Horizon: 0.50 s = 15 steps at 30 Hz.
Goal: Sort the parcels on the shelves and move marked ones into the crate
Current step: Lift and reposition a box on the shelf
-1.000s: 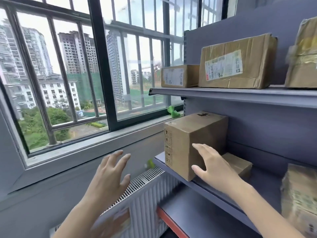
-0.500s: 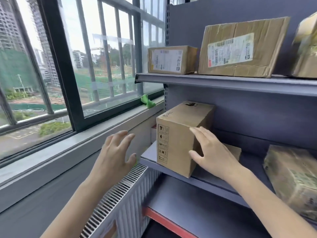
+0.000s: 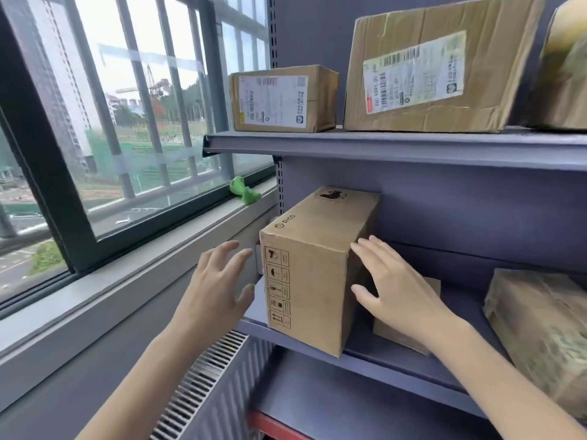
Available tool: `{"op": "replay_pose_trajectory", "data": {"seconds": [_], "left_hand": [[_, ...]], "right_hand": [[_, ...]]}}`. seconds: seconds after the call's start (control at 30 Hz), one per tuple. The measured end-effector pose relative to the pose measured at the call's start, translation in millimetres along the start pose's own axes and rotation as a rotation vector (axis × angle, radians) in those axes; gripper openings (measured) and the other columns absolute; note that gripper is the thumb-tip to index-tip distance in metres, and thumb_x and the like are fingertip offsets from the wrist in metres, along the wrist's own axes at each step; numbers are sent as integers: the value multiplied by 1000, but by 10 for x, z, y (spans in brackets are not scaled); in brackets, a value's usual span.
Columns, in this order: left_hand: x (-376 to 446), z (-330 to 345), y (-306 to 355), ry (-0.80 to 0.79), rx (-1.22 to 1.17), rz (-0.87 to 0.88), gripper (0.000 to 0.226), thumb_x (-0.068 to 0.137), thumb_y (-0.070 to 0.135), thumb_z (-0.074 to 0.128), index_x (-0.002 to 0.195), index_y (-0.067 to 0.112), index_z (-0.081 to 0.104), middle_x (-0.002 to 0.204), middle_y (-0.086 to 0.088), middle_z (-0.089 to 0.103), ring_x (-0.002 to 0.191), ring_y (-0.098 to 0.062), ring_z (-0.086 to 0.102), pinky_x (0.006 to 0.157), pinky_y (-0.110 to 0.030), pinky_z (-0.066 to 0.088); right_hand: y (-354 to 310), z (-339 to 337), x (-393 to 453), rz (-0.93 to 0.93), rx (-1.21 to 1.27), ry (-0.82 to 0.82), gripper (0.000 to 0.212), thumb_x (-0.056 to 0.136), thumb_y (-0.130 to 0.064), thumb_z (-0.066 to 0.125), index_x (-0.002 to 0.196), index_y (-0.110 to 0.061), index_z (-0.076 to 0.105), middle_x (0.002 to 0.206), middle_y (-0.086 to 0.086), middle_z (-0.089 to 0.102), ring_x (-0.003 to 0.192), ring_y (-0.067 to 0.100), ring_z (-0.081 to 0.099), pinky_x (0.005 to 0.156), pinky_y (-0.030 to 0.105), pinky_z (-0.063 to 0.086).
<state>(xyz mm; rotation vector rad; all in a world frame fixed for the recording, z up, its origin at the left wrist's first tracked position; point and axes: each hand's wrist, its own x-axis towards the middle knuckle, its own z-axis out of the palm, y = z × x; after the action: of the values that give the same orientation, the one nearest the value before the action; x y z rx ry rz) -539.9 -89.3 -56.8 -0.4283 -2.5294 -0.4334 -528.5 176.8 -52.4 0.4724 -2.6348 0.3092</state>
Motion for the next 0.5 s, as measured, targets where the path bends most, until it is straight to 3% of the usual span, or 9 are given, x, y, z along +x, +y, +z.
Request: {"op": "replay_pose_trajectory", "data": {"seconds": [0.3, 0.4, 0.5], "left_hand": [[598, 290, 159, 103, -198, -73, 64, 84, 13, 63, 140, 7, 33, 142, -11, 37, 131, -27, 32, 107, -37, 26], [742, 449, 143, 73, -248, -114, 64, 86, 22, 60, 141, 14, 29, 143, -7, 34, 133, -23, 29, 107, -38, 26], [855, 586, 87, 68, -348, -196, 61, 89, 34, 54, 142, 20, 27, 142, -5, 35, 133, -21, 31, 107, -43, 30]], "right_hand": [[378, 184, 307, 54, 162, -37, 66, 93, -32, 47, 148, -20, 13, 156, -6, 11, 143, 6, -1, 104, 13, -5], [400, 251, 377, 45, 216, -58, 69, 91, -33, 49, 148, -20, 11, 157, -5, 7, 143, 8, 0, 103, 10, -7], [446, 305, 429, 50, 304, -98, 76, 87, -39, 52, 148, -24, 8, 157, -8, -3, 143, 7, -1, 110, 17, 0]]}}
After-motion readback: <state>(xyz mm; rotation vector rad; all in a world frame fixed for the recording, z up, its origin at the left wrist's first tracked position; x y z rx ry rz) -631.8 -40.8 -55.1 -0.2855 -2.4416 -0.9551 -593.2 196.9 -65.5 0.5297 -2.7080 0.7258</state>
